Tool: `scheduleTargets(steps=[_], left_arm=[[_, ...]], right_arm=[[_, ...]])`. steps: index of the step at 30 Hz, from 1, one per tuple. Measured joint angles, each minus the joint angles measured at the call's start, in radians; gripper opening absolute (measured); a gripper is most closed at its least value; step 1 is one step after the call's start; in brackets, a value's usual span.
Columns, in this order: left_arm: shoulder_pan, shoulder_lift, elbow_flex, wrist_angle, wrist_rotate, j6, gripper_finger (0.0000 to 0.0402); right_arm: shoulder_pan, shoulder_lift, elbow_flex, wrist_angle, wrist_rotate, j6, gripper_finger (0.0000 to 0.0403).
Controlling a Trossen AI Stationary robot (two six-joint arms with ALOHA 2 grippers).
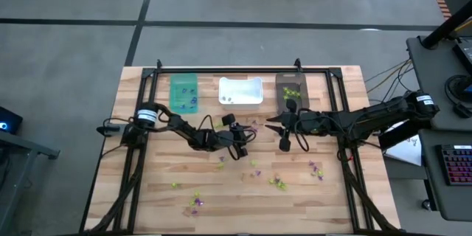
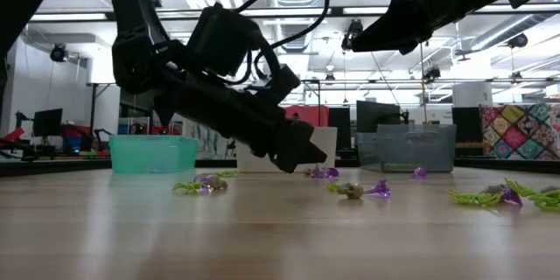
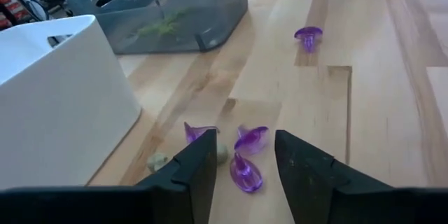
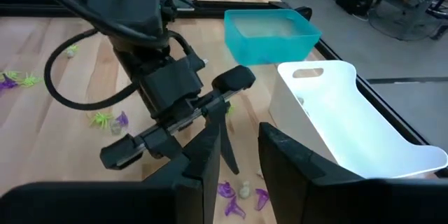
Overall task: Sort Halloween decoration
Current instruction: Put the purple witch hat toy into the light blue bin
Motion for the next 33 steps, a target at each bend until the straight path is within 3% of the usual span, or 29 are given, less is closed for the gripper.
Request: scheduleTargets(steps=[33], left_arm=[[0.015, 0.019, 0.000, 0.021, 0.000, 0.000, 0.0125]], right_arm=[[0.000, 0.000, 0.000, 0.002, 0.000, 0.001, 0.0091]])
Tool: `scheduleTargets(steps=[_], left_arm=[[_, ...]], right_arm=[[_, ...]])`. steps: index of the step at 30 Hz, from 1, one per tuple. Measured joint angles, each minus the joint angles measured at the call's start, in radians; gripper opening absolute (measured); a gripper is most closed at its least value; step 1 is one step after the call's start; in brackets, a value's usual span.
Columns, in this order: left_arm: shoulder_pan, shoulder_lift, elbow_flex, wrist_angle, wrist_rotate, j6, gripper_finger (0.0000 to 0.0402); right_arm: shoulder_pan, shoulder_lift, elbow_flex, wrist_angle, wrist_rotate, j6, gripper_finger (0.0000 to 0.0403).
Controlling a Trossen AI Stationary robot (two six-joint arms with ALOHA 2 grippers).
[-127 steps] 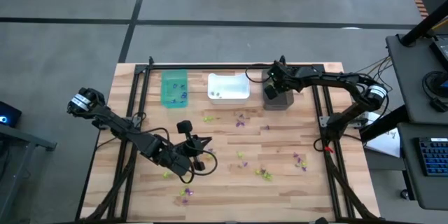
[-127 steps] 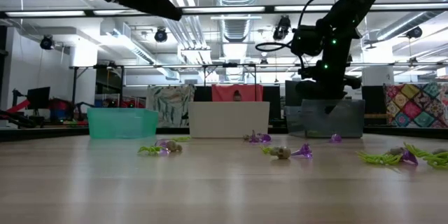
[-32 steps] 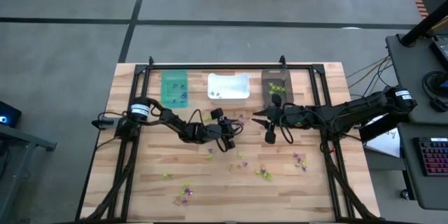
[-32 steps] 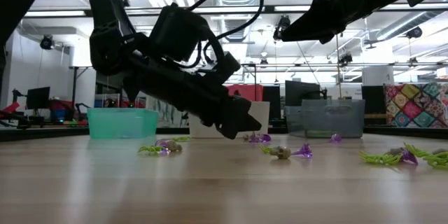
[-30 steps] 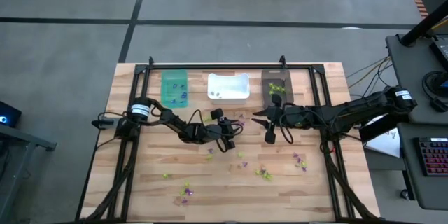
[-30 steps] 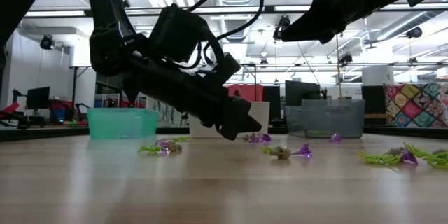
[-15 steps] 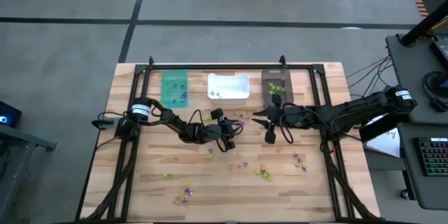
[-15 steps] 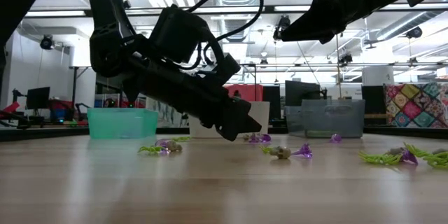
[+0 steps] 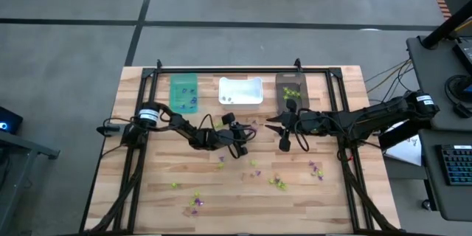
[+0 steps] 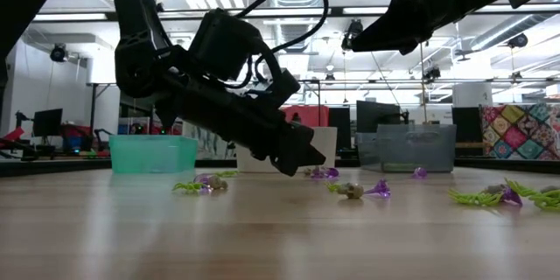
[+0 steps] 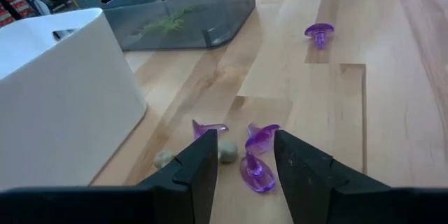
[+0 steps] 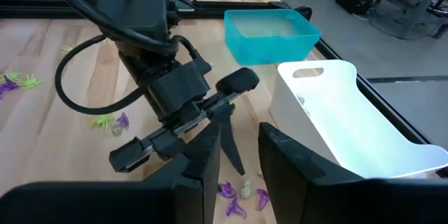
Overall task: Sort Halloween decoration
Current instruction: Put the purple witch hat toy into the light blue bin
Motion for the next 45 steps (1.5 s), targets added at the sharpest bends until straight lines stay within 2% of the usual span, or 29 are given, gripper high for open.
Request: scheduleTargets(steps=[11, 15, 23, 33, 37, 45], left_arm=[[0.000, 0.025, 0.032, -0.034, 0.000, -0.003, 0.0118], [0.001, 0.025, 0.032, -0.034, 0.000, -0.003, 0.0091], [0.001, 0.025, 0.032, -0.034, 0.000, -0.003, 0.0011], [-0.007, 0.013, 0.032, -0.044, -0.005, 0.000, 0.0001], [-0.018, -0.050, 0.032, -0.088, -0.006, 0.001, 0.0001], [-0.014, -0.273, 0.026, -0.374, -0.009, 0.001, 0.0000]], right_arm=[[0.000, 0.000, 0.000, 0.000, 0.000, 0.000, 0.0091], [0.000, 0.000, 0.000, 0.000, 0.000, 0.000, 0.0091], [0.000, 0.000, 0.000, 0.000, 0.000, 0.000, 0.0091], [0.000, 0.000, 0.000, -0.001, 0.000, 0.000, 0.0091], [0.000, 0.000, 0.000, -0.001, 0.000, 0.000, 0.0091], [0.000, 0.000, 0.000, -0.002, 0.000, 0.000, 0.0091]])
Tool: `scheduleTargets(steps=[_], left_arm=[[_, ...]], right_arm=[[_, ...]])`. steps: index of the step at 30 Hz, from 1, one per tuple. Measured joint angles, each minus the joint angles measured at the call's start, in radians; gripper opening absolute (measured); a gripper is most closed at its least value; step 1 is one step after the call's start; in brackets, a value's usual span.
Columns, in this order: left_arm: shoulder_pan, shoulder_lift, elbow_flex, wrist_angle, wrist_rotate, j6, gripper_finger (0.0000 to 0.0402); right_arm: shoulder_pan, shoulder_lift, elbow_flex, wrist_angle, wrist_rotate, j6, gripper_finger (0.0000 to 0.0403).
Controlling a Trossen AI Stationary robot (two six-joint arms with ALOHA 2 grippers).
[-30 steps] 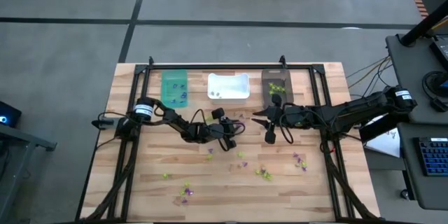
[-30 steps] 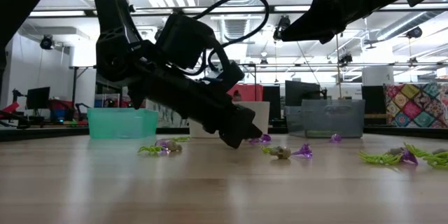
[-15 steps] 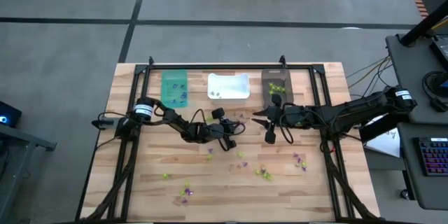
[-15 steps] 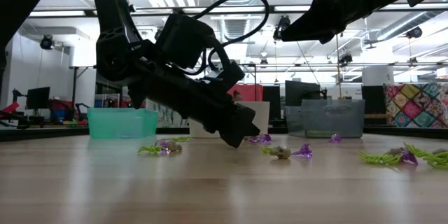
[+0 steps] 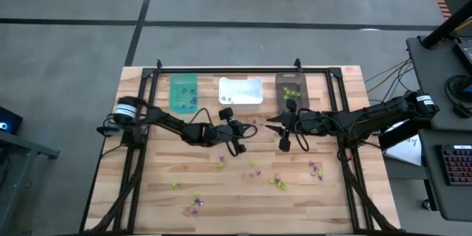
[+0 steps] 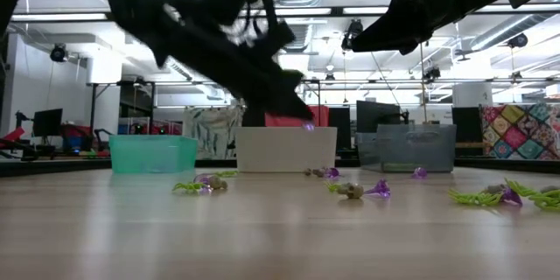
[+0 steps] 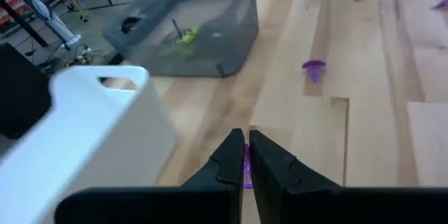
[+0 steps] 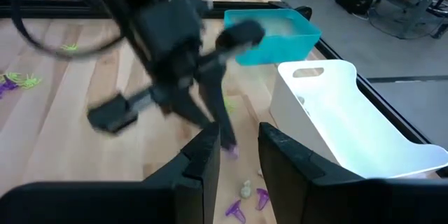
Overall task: Sort Halloween decoration
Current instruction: Put the purple witch hat toy into the light blue bin
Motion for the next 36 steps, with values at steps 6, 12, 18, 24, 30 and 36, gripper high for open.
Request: scheduleTargets(steps=[6, 12, 18, 24, 30, 36], left_arm=[[0.010, -0.204, -0.033, -0.228, -0.115, 0.054, 0.0000], [0.078, -0.424, -0.108, -0.458, -0.194, 0.030, 0.0000], [0.242, -0.628, -0.203, -0.636, -0.195, -0.112, 0.0000], [0.476, -0.740, -0.301, -0.725, -0.178, -0.232, 0.0000], [0.661, -0.734, -0.377, -0.726, -0.039, -0.325, 0.0000], [0.682, -0.694, -0.399, -0.725, -0.021, -0.367, 0.0000]], right_arm=[[0.001, 0.000, 0.000, -0.004, 0.000, 0.000, 0.0091], [0.001, 0.000, 0.000, -0.003, 0.000, 0.000, 0.0091], [0.000, 0.000, 0.000, -0.002, 0.000, 0.004, 0.0091], [0.000, 0.000, 0.000, 0.002, 0.000, 0.004, 0.0091], [0.000, 0.000, 0.000, 0.003, 0.000, 0.004, 0.0091], [-0.004, 0.000, 0.000, 0.002, 0.001, 0.004, 0.0091]])
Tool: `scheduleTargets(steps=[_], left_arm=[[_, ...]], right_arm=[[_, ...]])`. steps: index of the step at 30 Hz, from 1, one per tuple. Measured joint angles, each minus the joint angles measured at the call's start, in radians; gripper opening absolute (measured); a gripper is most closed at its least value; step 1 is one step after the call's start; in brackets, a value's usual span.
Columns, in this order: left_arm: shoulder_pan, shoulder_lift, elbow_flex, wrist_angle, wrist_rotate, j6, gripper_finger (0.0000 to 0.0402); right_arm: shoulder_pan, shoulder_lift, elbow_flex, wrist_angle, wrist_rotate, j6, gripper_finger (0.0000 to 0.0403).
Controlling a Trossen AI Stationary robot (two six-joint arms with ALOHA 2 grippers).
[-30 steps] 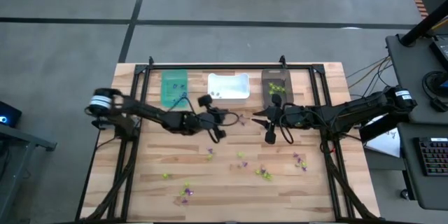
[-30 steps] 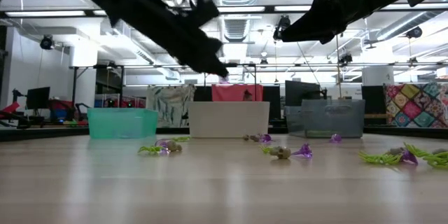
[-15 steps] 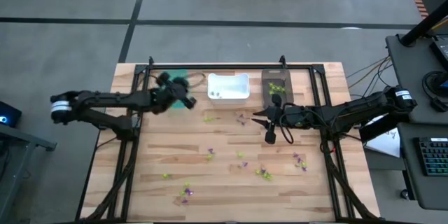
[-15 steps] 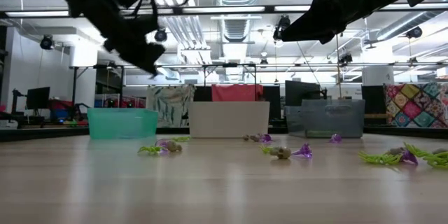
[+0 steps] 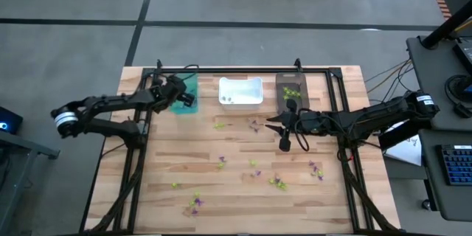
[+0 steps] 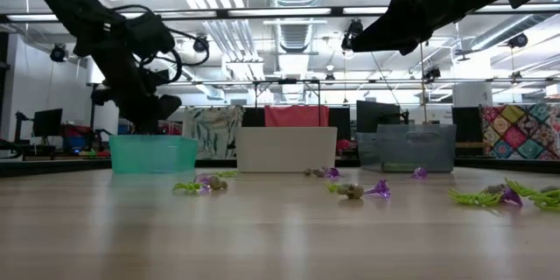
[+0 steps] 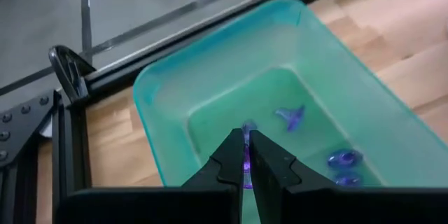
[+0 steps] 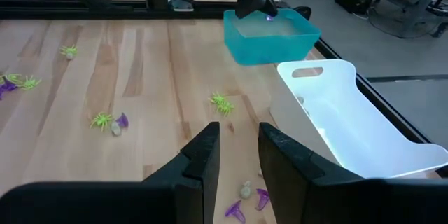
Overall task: Sort Halloween decoration
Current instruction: Put the purple witch hat toy into the light blue bin
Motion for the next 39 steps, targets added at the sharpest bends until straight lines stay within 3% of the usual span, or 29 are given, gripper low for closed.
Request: scheduleTargets(steps=[10, 20, 28, 39], left_arm=[[0.001, 0.099, -0.005, -0.001, -0.005, -0.033, 0.0004], [0.000, 0.155, -0.001, -0.001, -0.006, -0.053, 0.0061], [-0.003, 0.139, -0.001, -0.002, 0.005, -0.053, 0.0090], [-0.014, 0.047, -0.001, -0.010, 0.097, -0.032, 0.0093]], right_arm=[[0.000, 0.000, 0.000, 0.000, 0.000, 0.003, 0.0091], [0.000, 0.000, 0.000, 0.000, 0.000, 0.006, 0.0091], [0.000, 0.000, 0.000, 0.000, 0.000, 0.015, 0.0091], [0.000, 0.000, 0.000, 0.000, 0.029, 0.083, 0.0091]])
